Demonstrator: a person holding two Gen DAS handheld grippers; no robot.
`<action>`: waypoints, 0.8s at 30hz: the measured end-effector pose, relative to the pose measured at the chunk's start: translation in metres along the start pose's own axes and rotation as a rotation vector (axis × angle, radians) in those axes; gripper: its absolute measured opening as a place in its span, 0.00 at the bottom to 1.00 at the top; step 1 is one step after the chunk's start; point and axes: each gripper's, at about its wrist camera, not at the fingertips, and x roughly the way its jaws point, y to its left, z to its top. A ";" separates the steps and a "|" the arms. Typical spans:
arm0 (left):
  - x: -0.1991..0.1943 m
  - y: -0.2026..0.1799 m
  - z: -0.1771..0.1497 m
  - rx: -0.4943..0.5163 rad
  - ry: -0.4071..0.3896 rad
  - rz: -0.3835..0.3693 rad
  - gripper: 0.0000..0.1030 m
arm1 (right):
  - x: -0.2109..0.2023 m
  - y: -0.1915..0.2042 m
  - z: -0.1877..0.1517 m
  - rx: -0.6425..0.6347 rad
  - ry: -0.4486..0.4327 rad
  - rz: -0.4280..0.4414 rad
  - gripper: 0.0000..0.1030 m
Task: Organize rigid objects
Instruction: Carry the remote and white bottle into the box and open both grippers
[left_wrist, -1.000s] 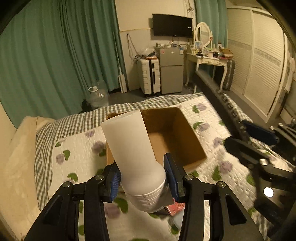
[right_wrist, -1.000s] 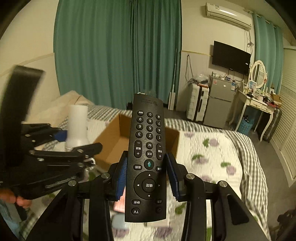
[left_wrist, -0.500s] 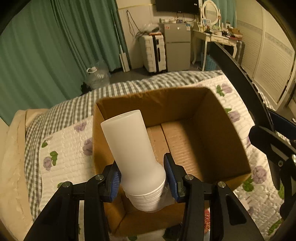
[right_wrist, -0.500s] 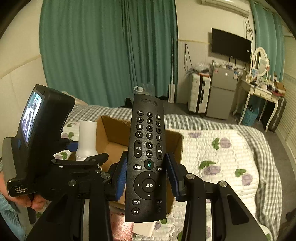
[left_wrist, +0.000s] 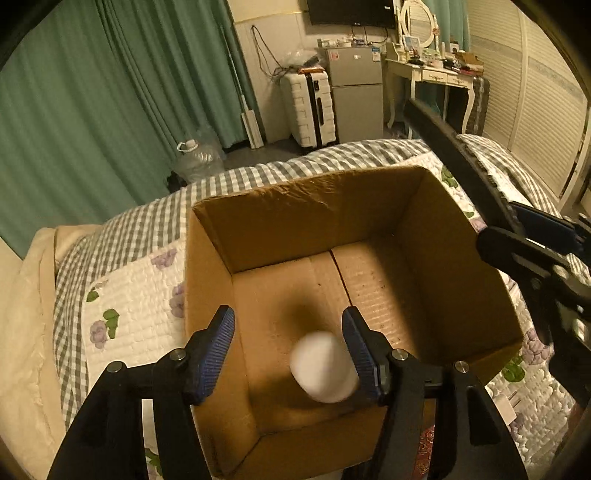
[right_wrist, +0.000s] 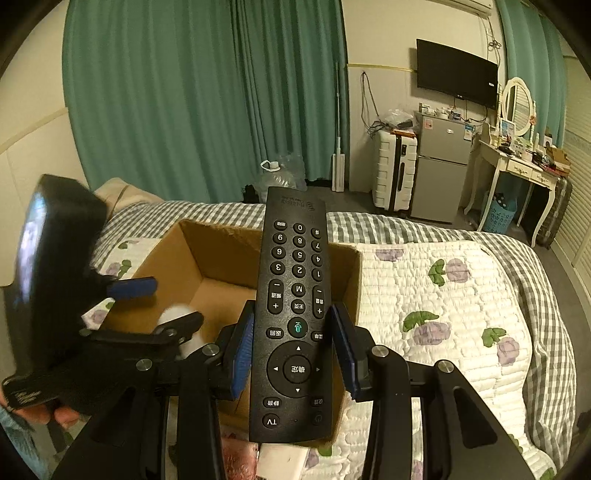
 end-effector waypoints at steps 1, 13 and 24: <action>-0.001 0.002 0.000 -0.008 -0.010 0.001 0.62 | 0.003 -0.001 0.001 0.000 0.002 0.001 0.38; -0.022 0.017 -0.006 -0.088 -0.114 -0.001 0.62 | 0.049 -0.015 -0.007 0.028 0.045 0.021 0.42; -0.129 0.028 -0.023 -0.171 -0.287 0.037 0.67 | -0.047 -0.015 0.006 0.005 -0.050 -0.073 0.80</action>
